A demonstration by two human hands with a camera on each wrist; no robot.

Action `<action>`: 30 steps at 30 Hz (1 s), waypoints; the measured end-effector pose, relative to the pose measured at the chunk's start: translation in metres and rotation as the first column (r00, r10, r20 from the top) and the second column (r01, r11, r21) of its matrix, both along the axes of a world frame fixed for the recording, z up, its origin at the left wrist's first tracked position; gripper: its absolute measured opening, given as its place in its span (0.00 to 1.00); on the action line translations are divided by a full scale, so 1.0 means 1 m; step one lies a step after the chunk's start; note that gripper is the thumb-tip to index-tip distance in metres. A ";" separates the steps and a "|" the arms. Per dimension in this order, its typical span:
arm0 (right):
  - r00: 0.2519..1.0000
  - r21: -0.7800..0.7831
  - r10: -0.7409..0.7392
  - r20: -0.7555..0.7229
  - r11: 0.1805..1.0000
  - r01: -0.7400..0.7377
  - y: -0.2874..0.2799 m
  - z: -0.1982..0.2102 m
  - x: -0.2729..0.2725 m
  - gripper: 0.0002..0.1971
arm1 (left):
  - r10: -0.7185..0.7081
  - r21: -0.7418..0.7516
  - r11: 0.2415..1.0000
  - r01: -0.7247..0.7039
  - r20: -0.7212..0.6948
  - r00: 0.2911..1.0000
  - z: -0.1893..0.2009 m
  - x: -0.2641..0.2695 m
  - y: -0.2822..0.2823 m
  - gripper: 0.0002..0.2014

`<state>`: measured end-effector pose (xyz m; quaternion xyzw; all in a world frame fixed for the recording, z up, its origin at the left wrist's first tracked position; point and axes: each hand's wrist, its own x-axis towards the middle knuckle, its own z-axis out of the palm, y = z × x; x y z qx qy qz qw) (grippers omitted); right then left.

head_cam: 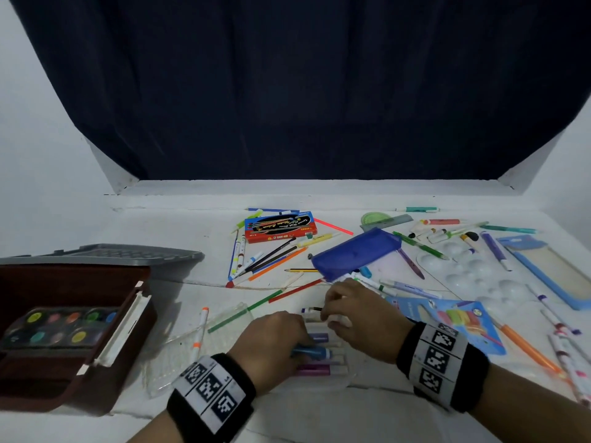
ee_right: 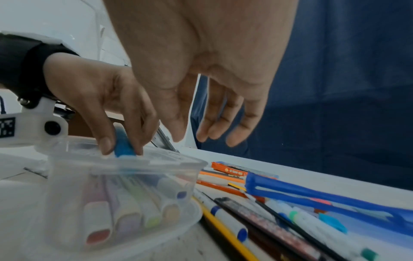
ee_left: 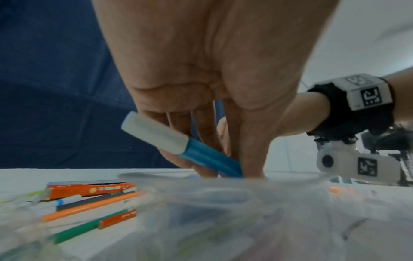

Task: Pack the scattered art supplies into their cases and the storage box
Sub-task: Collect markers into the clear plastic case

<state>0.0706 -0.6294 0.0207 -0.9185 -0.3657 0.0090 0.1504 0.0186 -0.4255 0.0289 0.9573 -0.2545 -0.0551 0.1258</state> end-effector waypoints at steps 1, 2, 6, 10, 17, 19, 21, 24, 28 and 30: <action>1.000 -0.022 -0.003 -0.017 1.000 0.003 -0.003 -0.004 0.000 0.11 | -0.015 0.032 0.999 0.015 -0.001 1.000 -0.001 0.002 -0.006 0.16; 0.999 -0.038 -0.012 -0.039 0.999 0.010 -0.005 -0.008 -0.001 0.12 | -0.027 0.062 0.998 0.027 0.006 1.000 -0.002 0.004 -0.011 0.16; 0.991 -0.057 -0.029 -0.133 0.998 0.022 -0.009 -0.014 -0.003 0.13 | -0.014 0.109 0.994 0.013 0.013 1.000 -0.005 0.010 -0.021 0.16; 0.987 -0.037 -0.027 -0.157 0.999 0.021 -0.009 -0.016 -0.001 0.12 | -0.004 0.120 0.993 0.002 0.015 1.000 -0.006 0.014 -0.024 0.16; 0.986 -0.038 -0.024 -0.162 0.999 0.018 -0.009 -0.019 0.002 0.11 | 0.044 0.106 0.993 -0.049 0.049 0.998 -0.009 0.014 -0.025 0.14; 0.985 -0.041 -0.033 -0.169 0.999 0.027 -0.008 -0.019 0.003 0.11 | 0.054 0.108 0.992 -0.059 0.049 0.997 -0.009 0.015 -0.025 0.14; 0.985 -0.037 -0.030 -0.172 0.999 0.024 -0.007 -0.018 0.003 0.11 | 0.060 0.113 0.991 -0.065 0.045 0.997 -0.008 0.015 -0.026 0.14; 0.987 -0.039 -0.025 -0.159 0.999 0.019 -0.007 -0.016 0.003 0.10 | 0.065 0.102 0.992 -0.068 0.032 0.997 -0.010 0.016 -0.024 0.14; 0.985 -0.026 -0.028 -0.168 0.999 0.024 -0.008 -0.017 0.003 0.10 | 0.074 0.054 0.996 -0.077 0.042 0.996 -0.013 0.015 -0.018 0.14; 0.986 -0.033 -0.022 -0.167 0.999 0.017 -0.008 -0.017 0.003 0.10 | 0.112 -0.012 0.994 -0.112 0.062 0.992 -0.012 0.014 -0.011 0.13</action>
